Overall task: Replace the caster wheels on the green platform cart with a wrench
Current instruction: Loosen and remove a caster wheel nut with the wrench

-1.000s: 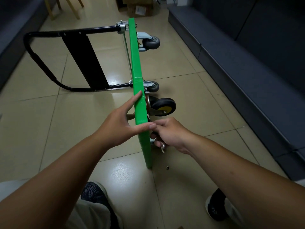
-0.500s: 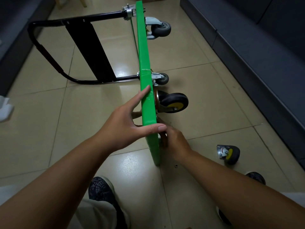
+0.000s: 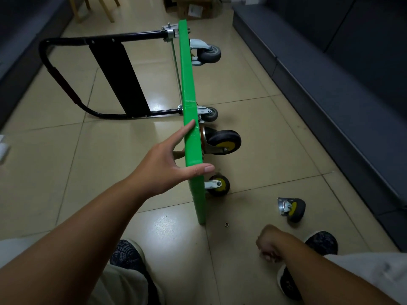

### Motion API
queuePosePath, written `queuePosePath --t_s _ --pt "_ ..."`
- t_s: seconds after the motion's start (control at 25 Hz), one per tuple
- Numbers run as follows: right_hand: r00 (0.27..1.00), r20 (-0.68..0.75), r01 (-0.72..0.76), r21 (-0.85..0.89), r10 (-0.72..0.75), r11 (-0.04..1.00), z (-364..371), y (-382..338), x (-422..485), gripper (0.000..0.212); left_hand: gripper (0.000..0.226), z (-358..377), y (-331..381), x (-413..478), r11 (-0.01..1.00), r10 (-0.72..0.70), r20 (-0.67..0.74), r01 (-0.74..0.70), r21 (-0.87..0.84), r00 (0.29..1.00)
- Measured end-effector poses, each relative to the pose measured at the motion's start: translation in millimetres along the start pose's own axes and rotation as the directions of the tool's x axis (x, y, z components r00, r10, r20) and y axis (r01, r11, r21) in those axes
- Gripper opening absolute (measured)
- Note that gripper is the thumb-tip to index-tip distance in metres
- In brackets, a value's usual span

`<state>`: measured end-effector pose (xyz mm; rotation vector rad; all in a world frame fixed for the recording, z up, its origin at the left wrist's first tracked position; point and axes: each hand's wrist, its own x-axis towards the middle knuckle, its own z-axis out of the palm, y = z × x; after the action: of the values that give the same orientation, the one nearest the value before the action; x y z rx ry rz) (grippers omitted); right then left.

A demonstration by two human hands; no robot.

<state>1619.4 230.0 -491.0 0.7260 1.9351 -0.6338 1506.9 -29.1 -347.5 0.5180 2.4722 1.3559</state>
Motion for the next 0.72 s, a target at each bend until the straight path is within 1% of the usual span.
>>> queuePosePath --t_s 0.04,0.08,0.12,0.16,0.2,0.28,0.32,0.4,0.48,0.56,0.72 --pt "1.000 -0.020 0.010 0.018 -0.009 1.000 -3 -4 -7 0.008 0.107 0 0 0 1.000 -0.004 -0.001 0.004 0.006 1.000" --pt "0.996 -0.067 0.057 0.043 -0.054 0.997 -9 -14 -8 0.017 0.107 -1 0 0 1.000 -0.008 0.000 0.008 0.009 1.000" --pt "0.984 -0.124 0.137 0.055 -0.130 0.989 -13 -28 -8 0.024 0.107 0 1 0 1.000 -0.011 0.002 0.011 0.008 1.000" --pt "0.959 -0.187 0.236 0.123 -0.211 0.964 -19 -49 -21 0.025 0.107 0 2 0 1.000 -0.014 0.003 0.014 0.007 1.000" --pt "0.929 -0.260 0.327 0.235 -0.265 0.915 -24 -67 -29 0.025 0.107 0 2 0 1.000 -0.016 0.003 0.016 0.006 1.000" --pt "0.878 -0.317 0.470 0.425 -0.359 0.774 -39 -100 -60 0.024 0.107 0 3 0 1.000 -0.015 0.003 0.015 0.000 1.000" --pt "0.866 -0.308 0.499 0.480 -0.394 0.721 -46 -113 -75 0.023 0.107 0 3 0 1.000 -0.013 0.001 0.013 -0.006 1.000" --pt "0.859 -0.275 0.509 0.553 -0.432 0.659 -56 -127 -90 0.026 0.108 0 3 0 1.000 -0.007 -0.001 0.007 -0.014 1.000" --pt "0.862 -0.252 0.497 0.587 -0.439 0.640 -60 -133 -98 0.031 0.109 -1 3 0 1.000 -0.005 -0.001 0.005 -0.009 1.000" --pt "0.852 -0.235 0.512 0.562 -0.469 0.649 -57 -133 -97 0.031 0.110 -1 1 1 1.000 0.004 0.000 -0.004 0.004 1.000" --pt "0.785 -0.256 0.613 0.450 -0.564 0.649 -53 -128 -99 0.028 0.109 -1 0 2 1.000 0.017 -0.003 -0.017 -0.002 1.000"
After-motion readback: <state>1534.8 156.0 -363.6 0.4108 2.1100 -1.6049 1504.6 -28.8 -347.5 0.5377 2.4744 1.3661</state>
